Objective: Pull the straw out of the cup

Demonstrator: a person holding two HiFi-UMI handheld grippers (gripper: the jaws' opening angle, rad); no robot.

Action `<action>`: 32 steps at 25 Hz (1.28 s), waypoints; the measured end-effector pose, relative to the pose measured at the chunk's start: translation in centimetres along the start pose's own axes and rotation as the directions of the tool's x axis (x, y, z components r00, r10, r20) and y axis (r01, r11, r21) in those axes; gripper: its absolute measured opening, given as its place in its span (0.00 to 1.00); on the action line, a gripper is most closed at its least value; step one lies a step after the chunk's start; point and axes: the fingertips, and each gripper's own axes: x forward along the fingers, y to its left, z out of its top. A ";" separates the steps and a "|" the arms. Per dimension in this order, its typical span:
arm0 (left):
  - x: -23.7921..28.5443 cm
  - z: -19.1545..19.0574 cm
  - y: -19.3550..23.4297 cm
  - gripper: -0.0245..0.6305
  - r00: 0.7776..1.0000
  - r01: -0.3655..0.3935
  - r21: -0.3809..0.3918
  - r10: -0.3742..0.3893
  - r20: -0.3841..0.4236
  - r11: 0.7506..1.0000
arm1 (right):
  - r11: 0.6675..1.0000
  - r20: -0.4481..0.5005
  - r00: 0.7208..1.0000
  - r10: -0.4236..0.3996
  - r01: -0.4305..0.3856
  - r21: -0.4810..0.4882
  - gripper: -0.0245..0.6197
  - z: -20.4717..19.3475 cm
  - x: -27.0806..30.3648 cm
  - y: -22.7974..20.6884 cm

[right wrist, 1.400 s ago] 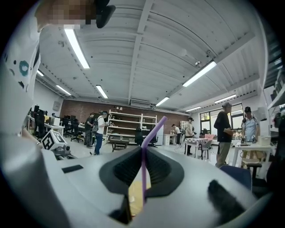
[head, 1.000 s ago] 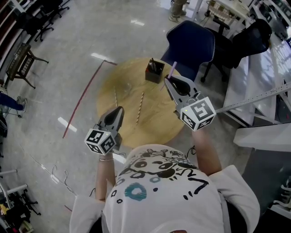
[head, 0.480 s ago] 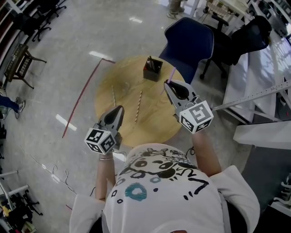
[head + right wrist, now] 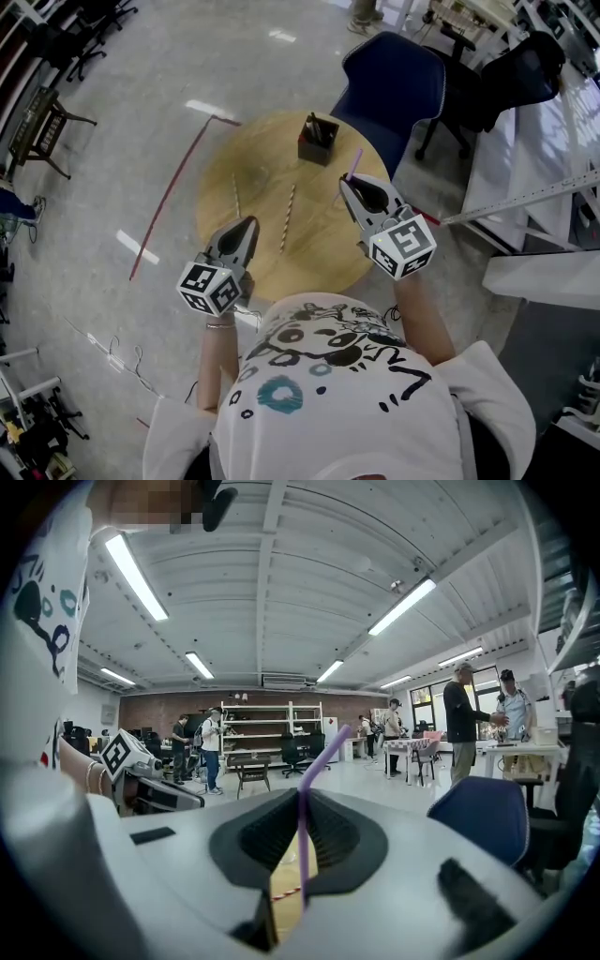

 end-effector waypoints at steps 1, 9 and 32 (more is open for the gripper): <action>0.0 0.0 0.0 0.07 1.000 0.000 -0.001 0.000 -0.001 1.000 | 1.000 -0.004 1.000 0.001 -0.001 0.002 0.10 -0.2 0.0 0.1; 0.0 -0.7 0.3 0.07 1.000 -0.005 -0.012 0.005 -0.010 1.000 | 1.000 -0.036 0.999 0.022 -0.022 0.014 0.10 -2.2 0.1 0.8; 0.1 -1.9 0.0 0.07 1.000 -0.016 -0.038 0.015 -0.022 0.999 | 0.996 -0.125 0.988 0.093 -0.090 0.028 0.10 -6.9 0.1 3.4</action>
